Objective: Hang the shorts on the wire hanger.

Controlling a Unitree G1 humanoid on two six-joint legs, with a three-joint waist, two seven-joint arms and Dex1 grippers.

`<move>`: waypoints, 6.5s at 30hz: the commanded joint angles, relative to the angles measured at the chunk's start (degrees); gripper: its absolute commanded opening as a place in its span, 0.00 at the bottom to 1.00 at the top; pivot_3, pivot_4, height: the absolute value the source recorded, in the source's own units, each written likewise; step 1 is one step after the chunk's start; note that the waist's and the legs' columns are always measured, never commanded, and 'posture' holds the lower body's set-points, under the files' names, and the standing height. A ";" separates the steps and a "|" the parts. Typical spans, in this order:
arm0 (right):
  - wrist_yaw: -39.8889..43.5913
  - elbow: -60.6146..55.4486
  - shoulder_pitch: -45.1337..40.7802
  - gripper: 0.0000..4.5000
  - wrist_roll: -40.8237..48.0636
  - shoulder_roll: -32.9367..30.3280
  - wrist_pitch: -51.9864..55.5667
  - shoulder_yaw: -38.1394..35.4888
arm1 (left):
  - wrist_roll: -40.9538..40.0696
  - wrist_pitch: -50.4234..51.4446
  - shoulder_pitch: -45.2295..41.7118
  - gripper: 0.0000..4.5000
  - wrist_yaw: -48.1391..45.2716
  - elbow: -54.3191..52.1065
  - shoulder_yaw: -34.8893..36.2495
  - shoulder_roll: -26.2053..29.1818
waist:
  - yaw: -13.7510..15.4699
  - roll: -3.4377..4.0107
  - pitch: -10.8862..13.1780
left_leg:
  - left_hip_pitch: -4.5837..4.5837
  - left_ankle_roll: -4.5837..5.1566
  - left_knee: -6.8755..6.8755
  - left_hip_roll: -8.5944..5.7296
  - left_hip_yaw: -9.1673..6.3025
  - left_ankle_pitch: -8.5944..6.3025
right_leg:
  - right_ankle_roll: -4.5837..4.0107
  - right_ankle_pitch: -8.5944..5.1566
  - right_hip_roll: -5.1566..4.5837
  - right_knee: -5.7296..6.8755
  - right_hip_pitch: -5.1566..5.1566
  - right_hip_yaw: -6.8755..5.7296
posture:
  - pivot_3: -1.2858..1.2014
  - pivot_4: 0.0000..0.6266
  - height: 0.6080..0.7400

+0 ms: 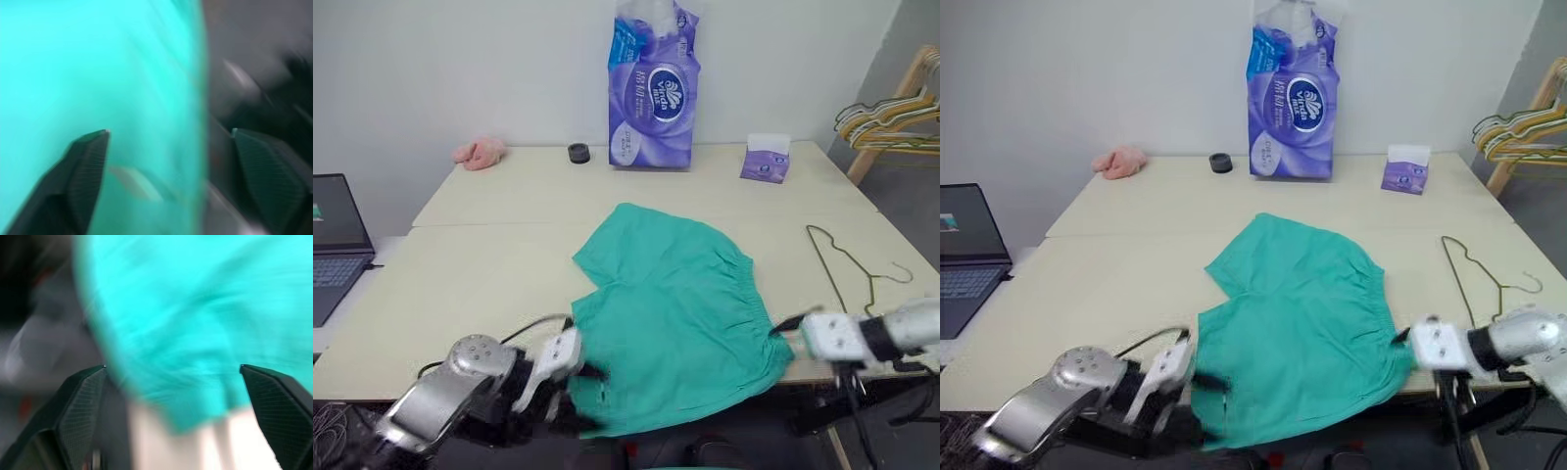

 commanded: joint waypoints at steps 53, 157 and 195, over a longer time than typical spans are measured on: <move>-38.46 27.23 -7.47 0.01 -13.32 15.16 18.22 -4.82 | -1.72 0.51 -20.79 1.00 5.29 5.93 0.44 -6.44 | -2.81 -0.39 -0.32 | -0.02 0.00 -0.08 -0.18 0.15 -0.06 | 0.11 -0.04 0.07 -0.14 0.02 0.22 | 0.48 0.05 1.00; -9.67 -9.74 -19.58 0.33 -10.43 0.88 23.11 22.07 | 13.97 -15.17 -27.60 0.00 -17.01 21.52 -8.09 0.91 | -4.95 -0.17 0.35 | -0.59 -0.02 0.06 -0.19 0.15 -0.06 | -0.23 0.02 -0.10 0.56 -0.87 0.21 | 0.45 0.09 1.00; -16.33 -19.06 9.98 0.00 6.53 9.52 47.92 -19.47 | 3.86 -2.25 -32.79 0.62 -8.82 38.49 7.06 -3.04 | -5.80 -0.29 0.42 | -0.66 -0.03 0.05 -0.24 0.02 -0.07 | -0.18 0.01 -0.18 0.58 -0.86 0.11 | 0.42 0.09 1.00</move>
